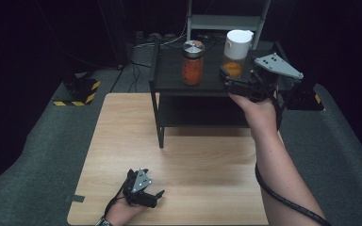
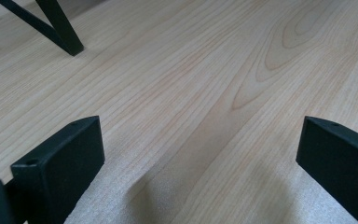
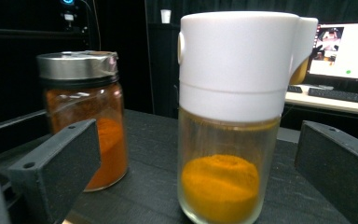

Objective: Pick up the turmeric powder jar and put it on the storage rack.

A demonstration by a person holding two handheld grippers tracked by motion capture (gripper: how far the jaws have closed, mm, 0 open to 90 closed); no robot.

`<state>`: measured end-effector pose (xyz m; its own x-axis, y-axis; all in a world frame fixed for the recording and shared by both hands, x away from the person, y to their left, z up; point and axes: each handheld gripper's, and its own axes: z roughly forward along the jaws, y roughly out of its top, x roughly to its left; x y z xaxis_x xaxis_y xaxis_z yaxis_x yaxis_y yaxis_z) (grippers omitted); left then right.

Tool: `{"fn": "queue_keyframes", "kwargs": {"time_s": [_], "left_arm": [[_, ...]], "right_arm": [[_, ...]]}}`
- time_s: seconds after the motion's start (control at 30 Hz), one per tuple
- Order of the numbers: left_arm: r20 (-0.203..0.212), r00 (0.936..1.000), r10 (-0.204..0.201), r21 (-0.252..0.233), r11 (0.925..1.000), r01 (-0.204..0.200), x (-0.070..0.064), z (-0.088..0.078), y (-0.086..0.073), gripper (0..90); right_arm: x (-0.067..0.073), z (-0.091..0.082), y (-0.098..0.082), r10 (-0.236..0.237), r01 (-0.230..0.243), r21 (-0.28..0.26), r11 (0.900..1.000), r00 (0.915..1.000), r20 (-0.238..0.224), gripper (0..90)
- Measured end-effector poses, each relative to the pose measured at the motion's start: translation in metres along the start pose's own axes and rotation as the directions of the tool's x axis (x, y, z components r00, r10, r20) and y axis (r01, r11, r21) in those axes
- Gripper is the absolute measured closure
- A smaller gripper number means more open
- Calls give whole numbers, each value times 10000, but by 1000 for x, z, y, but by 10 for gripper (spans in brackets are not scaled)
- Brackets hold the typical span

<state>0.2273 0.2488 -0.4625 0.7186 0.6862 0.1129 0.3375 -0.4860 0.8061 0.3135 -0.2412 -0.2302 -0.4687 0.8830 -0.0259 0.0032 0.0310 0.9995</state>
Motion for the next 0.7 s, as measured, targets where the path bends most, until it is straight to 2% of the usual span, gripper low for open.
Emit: {"fn": "queue_keyframes", "kwargs": {"time_s": [0.23,0.5,0.7], "left_arm": [[-8,9998,-187,-50,9998,187,1,0,-1,12],[-107,9999,11,62,10000,-11,-2,1,1,12],[-151,9999,-29,20,10000,29,-2,0,0,12]], "right_arm": [[2,-16,-10,-168,168,-18,9999,9997,-157,0],[5,-29,-21,-488,488,-1,9988,9984,-299,0],[8,-41,-34,-554,551,-63,9985,9973,-476,0]]}}
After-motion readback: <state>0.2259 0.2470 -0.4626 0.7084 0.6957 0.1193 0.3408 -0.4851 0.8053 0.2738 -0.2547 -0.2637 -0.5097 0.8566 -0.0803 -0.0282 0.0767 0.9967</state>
